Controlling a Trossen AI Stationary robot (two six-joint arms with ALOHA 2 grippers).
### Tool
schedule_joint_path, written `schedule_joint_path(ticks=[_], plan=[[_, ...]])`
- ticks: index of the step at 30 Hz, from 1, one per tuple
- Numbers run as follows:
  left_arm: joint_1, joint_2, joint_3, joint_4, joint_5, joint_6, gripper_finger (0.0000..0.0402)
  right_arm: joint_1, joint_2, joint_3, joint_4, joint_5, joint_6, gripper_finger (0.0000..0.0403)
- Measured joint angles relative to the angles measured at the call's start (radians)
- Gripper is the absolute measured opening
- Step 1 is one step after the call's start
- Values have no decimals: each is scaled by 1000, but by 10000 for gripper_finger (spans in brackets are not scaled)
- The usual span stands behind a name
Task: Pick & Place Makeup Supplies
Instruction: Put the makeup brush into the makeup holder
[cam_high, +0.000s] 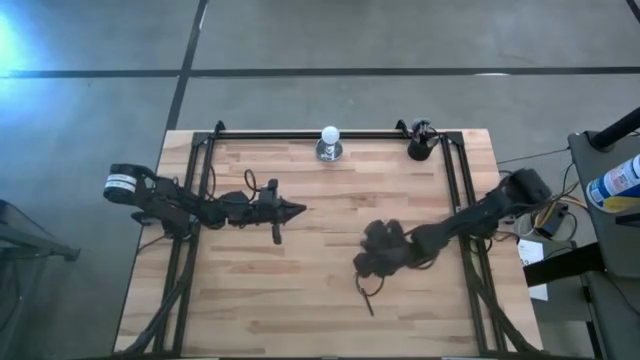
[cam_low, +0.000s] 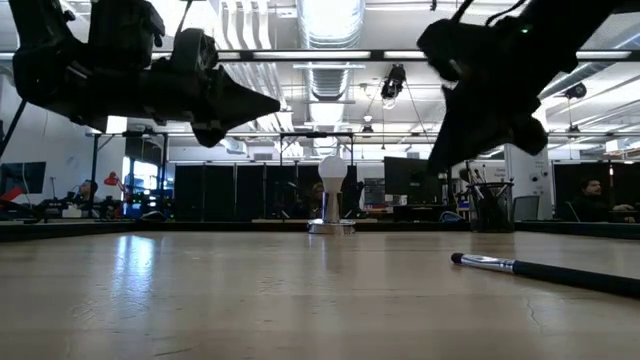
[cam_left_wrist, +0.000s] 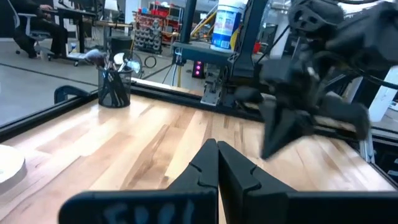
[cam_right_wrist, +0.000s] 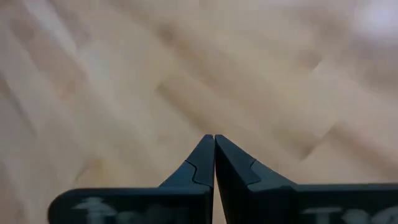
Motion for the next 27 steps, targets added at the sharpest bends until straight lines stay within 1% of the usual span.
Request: schedule_joint_path(ticks=[5,9,12,16,19,23,27], plan=[[0,0,-15,1,-1,3,0,2,139,106,-15,-218,68,8],[0,0,-16,1,-2,12,0,9,223,189,-23,-329,97,9],[0,0,-16,1,-2,13,0,13,274,257,-94,-392,104,14],[0,0,-16,-6,-3,17,0,16,327,357,-286,-412,140,38],[0,0,-16,-10,-3,18,0,15,360,411,-378,-411,162,62],[0,0,-17,-14,-3,20,0,10,405,440,-374,-420,163,88],[0,0,-17,-16,-3,20,0,4,442,458,-377,-438,162,99]])
